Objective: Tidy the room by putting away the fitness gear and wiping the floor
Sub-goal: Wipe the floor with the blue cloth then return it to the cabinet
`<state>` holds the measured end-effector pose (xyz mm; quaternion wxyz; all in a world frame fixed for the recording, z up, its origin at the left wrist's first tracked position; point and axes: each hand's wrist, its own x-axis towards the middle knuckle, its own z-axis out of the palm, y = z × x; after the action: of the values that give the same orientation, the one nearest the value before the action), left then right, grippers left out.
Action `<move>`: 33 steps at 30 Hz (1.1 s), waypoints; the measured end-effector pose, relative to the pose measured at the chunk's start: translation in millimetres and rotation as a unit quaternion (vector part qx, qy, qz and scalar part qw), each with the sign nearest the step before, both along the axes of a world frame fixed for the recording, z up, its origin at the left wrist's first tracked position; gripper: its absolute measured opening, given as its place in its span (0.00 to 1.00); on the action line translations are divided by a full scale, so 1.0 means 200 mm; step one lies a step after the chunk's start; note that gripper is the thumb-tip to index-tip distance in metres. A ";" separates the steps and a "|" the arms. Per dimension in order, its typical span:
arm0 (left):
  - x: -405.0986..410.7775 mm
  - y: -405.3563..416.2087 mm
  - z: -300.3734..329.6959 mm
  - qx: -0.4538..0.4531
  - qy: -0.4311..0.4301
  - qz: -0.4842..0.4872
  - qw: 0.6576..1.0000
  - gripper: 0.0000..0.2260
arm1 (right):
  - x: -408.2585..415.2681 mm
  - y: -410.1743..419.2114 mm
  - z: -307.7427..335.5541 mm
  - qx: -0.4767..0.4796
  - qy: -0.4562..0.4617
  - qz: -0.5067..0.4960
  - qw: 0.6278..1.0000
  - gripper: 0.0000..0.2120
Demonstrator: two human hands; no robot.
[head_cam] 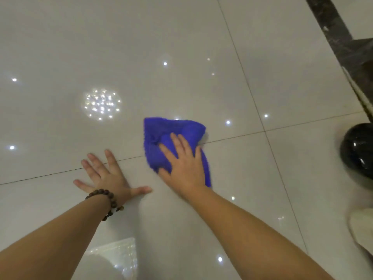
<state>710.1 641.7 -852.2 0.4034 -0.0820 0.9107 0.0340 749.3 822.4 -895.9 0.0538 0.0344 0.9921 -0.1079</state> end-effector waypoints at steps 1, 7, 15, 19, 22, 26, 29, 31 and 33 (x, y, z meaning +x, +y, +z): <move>0.00 0.00 0.01 -0.002 0.005 0.001 1.000 0.73 | 0.12 -0.05 0.01 -0.001 -0.007 0.087 0.996 0.32; 0.03 -0.01 0.00 -0.002 0.014 -0.008 1.000 0.72 | 0.36 0.77 0.03 0.042 -0.032 -0.212 0.976 0.32; 0.09 -0.01 0.00 0.003 0.052 -0.020 0.998 0.70 | 0.28 0.26 0.02 0.013 -0.045 -0.325 0.945 0.33; 0.11 -0.01 0.00 -0.003 0.085 -0.026 0.996 0.68 | 0.49 -0.07 0.03 -0.008 -0.039 0.027 0.999 0.34; 0.11 -0.03 0.00 0.013 0.068 -0.035 0.997 0.71 | 0.67 0.48 0.02 0.050 -0.018 -0.143 0.988 0.32; 0.12 -0.04 -0.02 0.018 0.067 -0.040 0.997 0.73 | 0.99 0.98 0.08 0.020 -0.112 -0.457 0.882 0.32; 0.13 -0.04 -0.02 0.021 0.077 -0.042 0.996 0.73 | 0.90 0.70 0.04 0.033 -0.080 -0.461 0.883 0.31; 0.14 -0.03 0.00 0.017 0.088 -0.045 0.995 0.72 | 0.85 0.39 0.01 0.037 -0.051 -0.345 0.936 0.31; 0.16 -0.03 0.02 0.010 0.096 -0.053 0.994 0.71 | 0.91 0.04 -0.01 0.033 -0.026 -0.155 0.987 0.32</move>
<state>741.6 636.5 -848.7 0.3166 -0.0260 0.9477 0.0295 932.3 830.6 -898.0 0.0615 0.1927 0.9759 -0.0816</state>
